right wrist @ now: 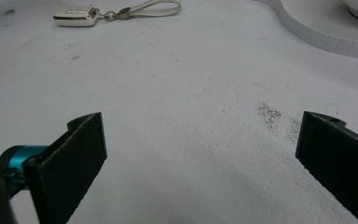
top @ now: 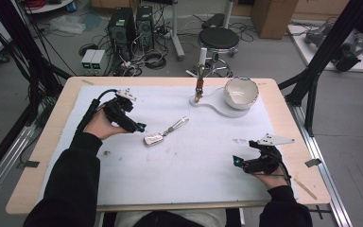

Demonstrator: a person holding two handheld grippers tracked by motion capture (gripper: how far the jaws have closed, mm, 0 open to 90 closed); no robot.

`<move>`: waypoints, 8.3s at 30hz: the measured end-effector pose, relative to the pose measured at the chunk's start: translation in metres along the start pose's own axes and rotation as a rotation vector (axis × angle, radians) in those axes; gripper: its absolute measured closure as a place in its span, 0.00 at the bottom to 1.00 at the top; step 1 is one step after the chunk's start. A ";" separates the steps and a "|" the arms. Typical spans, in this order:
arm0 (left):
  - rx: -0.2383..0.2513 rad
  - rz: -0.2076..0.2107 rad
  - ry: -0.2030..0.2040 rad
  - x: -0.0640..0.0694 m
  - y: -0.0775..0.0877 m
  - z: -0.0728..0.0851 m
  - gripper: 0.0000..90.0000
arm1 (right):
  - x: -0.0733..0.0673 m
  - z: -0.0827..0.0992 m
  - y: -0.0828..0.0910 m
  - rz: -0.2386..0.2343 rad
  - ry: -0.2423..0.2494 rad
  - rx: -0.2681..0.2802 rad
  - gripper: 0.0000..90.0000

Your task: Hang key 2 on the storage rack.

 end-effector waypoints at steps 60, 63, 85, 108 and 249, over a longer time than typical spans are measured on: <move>-0.201 0.183 -0.023 0.006 -0.129 -0.068 0.24 | 0.005 0.003 -0.002 -0.014 -0.018 -0.001 0.01; -0.205 0.178 -0.029 0.007 -0.134 -0.070 0.26 | 0.005 0.003 -0.002 -0.014 -0.016 0.000 0.01; -0.223 0.114 -0.053 0.018 -0.157 -0.073 0.50 | 0.007 0.006 -0.001 -0.015 -0.029 0.002 0.01; -0.152 0.059 -0.122 0.010 -0.130 -0.080 0.83 | 0.006 0.006 -0.001 -0.016 -0.033 -0.011 0.01; 0.554 -0.124 0.371 0.007 -0.078 -0.216 0.56 | 0.010 0.008 0.001 -0.048 -0.073 0.055 0.01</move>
Point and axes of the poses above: each handheld gripper's, and its own axes: y roughly backward along the jaws, z roughly out of its underside, x roughly to its right, the point moved 1 cm from there along -y, roughly forward along the jaws, and after that the axes turned 8 degrees about y, right-handed, at the moved point
